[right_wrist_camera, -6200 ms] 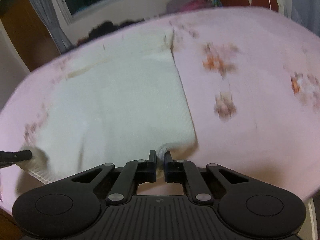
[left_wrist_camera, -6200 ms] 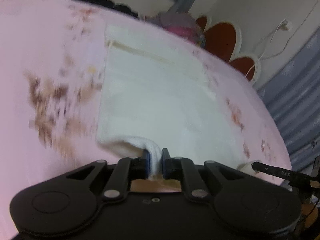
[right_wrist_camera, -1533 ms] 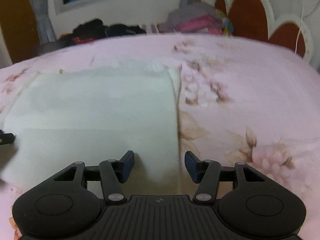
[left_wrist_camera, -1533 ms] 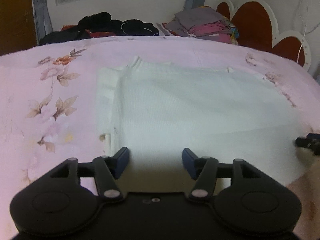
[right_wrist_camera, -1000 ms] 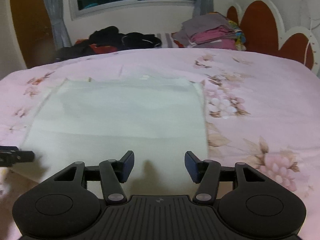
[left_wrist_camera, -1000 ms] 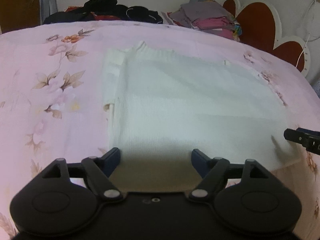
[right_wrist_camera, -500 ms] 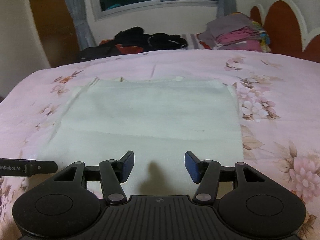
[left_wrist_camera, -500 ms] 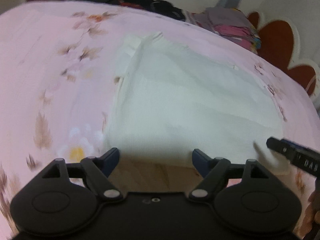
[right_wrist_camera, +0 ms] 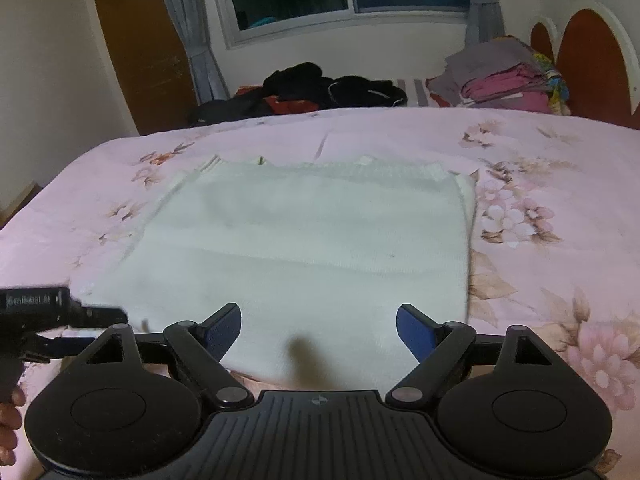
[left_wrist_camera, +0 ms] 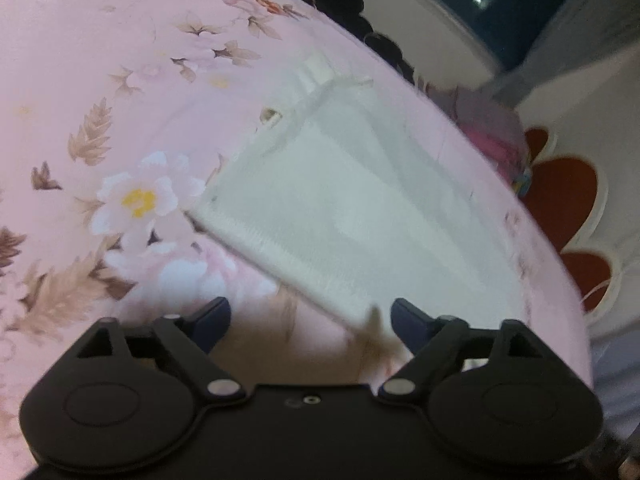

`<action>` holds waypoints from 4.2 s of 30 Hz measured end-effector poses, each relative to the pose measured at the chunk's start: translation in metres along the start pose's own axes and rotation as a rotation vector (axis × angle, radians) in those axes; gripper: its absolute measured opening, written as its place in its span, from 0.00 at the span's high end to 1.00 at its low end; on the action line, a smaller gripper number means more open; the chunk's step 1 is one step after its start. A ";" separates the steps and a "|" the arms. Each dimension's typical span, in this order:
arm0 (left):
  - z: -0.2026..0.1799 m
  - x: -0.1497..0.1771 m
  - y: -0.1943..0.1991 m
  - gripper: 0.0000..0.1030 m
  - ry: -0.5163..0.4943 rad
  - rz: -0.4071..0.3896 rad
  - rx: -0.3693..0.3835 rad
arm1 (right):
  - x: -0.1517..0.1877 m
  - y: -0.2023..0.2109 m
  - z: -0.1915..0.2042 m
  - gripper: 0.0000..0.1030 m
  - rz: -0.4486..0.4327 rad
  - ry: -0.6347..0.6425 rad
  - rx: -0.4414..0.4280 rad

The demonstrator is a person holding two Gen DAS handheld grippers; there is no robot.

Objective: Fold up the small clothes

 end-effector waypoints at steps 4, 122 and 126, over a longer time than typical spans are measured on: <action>0.003 -0.017 -0.015 0.10 0.049 -0.056 0.058 | -0.006 -0.016 0.008 0.18 0.013 0.006 0.002; -0.156 0.026 -0.101 0.38 -0.570 0.020 0.147 | -0.031 -0.008 -0.114 0.84 0.037 -0.369 0.008; -0.156 0.026 -0.098 0.38 -0.557 0.027 0.151 | -0.018 0.002 -0.102 0.47 0.065 -0.352 -0.013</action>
Point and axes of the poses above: each gripper's, at about its wrist camera, not at the fingertips, and y roughly against the way its jaws point, z to its left, x to its underside, the point moved 4 cm from there along -y, roughly the way its jaws point, and after that the axes turned 2 degrees about -z, right-handed, at the moved point
